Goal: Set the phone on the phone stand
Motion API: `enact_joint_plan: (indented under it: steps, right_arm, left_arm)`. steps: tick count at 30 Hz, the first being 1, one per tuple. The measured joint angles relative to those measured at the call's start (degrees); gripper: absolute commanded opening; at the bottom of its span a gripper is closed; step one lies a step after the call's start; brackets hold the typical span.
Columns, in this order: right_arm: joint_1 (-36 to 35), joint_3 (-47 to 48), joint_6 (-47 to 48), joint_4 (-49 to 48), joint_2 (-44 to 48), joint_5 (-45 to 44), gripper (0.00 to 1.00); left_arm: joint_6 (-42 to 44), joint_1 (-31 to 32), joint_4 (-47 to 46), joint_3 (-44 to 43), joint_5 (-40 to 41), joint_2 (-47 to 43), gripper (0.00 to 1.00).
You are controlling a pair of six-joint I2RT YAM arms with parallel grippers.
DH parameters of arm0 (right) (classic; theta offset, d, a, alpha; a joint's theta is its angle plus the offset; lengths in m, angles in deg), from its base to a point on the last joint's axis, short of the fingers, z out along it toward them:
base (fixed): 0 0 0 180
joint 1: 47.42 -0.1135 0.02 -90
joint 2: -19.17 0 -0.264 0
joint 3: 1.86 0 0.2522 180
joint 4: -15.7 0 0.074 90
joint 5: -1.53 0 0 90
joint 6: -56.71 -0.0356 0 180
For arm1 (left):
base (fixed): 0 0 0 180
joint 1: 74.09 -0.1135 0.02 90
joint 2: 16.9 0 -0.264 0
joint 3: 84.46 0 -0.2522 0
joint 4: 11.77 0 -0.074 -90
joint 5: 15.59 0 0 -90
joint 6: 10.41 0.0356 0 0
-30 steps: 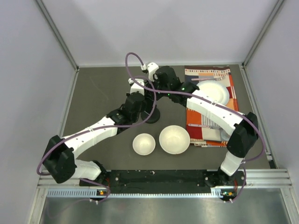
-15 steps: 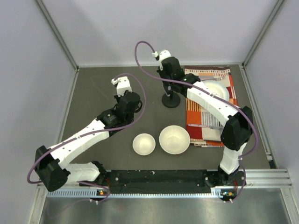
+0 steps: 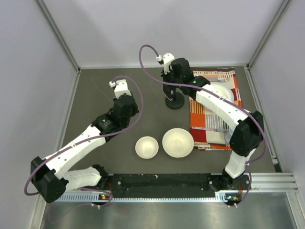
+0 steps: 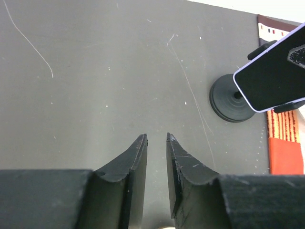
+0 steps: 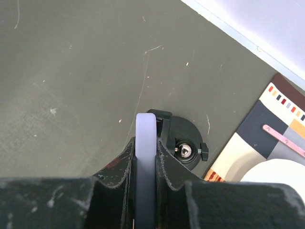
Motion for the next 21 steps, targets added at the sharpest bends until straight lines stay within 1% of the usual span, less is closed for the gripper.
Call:
enact_joint_plan:
  steps: [6,7,10,15,21]
  right_arm:
    - [2.1,-0.5,0.3,0.6,0.7,5.9,0.0]
    - [2.8,-0.5,0.3,0.9,0.8,8.1,0.0]
    - [4.7,-0.5,0.8,1.8,1.0,15.1,0.0]
    - [5.1,-0.5,3.3,5.3,2.3,23.1,0.0]
    - [4.9,-0.5,4.5,11.6,3.3,28.7,0.0]
  left_arm:
    - [0.0,-3.2,-2.3,2.4,-7.5,-2.2,0.34]
    - [0.1,-3.6,-2.7,2.8,-9.0,-2.3,0.34]
    - [0.5,-5.2,-4.4,3.9,-14.6,-2.4,0.4]
    - [1.3,-7.8,-7.5,6.7,-22.7,-4.2,0.48]
    - [2.7,-9.8,-11.2,8.0,-30.5,-5.6,0.48]
